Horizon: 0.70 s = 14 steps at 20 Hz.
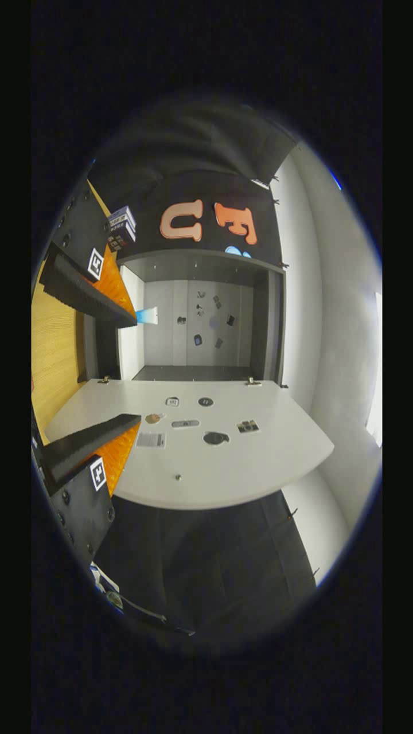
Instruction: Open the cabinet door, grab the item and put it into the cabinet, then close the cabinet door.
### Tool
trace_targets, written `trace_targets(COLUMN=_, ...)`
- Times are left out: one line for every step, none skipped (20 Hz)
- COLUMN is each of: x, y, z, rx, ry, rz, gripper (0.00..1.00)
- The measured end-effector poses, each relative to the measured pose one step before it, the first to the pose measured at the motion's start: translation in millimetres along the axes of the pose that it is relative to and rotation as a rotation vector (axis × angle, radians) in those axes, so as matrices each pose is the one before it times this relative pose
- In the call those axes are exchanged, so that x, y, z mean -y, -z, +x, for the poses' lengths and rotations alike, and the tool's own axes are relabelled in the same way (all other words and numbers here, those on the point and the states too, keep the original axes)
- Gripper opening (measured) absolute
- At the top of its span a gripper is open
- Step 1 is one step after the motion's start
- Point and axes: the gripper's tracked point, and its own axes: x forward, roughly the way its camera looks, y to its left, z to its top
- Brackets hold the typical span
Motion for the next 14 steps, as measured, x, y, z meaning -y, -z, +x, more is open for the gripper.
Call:
trace_targets(x=12.10, y=-0.98, z=-5.49, rx=0.00605, ry=0.01461, rz=0.02047, gripper=0.96)
trace_targets(x=14.76, y=0.00, z=-4.08, rx=0.00402, ry=0.02024, rz=0.01354, gripper=0.96)
trace_targets(x=17.28, y=-1.24, z=-3.31, rx=0.00378, ry=0.02482, rz=0.00436, gripper=0.96)
trace_targets(x=18.38, y=-0.47, z=-2.52, rx=0.00094, ry=0.03120, rz=-0.00233, gripper=0.96)
trace_targets(x=19.98, y=0.10, z=-3.34, rx=0.00165, ry=0.03126, rz=-0.00564, gripper=0.96)
trace_targets(x=18.60, y=-0.57, z=-3.50, rx=0.00090, ry=0.03293, rz=-0.00252, gripper=0.96)
trace_targets(x=18.24, y=-0.12, z=-1.31, rx=-0.00246, ry=0.02793, rz=0.00117, gripper=0.96)
trace_targets(x=17.83, y=0.37, z=-2.30, rx=0.00021, ry=0.02691, rz=0.00268, gripper=0.96)
trace_targets(x=18.87, y=0.62, z=1.09, rx=-0.00137, ry=0.02564, rz=0.00171, gripper=0.96)
trace_targets(x=17.55, y=1.66, z=3.89, rx=-0.00307, ry=0.02545, rz=0.00201, gripper=0.96)
trace_targets(x=16.34, y=1.06, z=5.36, rx=-0.00338, ry=0.02113, rz=0.00317, gripper=0.96)
trace_targets(x=16.62, y=2.22, z=7.09, rx=-0.00318, ry=0.01658, rz=0.00340, gripper=0.95)
trace_targets(x=11.98, y=3.13, z=7.26, rx=-0.00361, ry=0.00595, rz=0.00507, gripper=0.95)
trace_targets(x=7.09, y=1.63, z=9.47, rx=-0.00571, ry=0.00661, rz=0.00543, gripper=0.95)
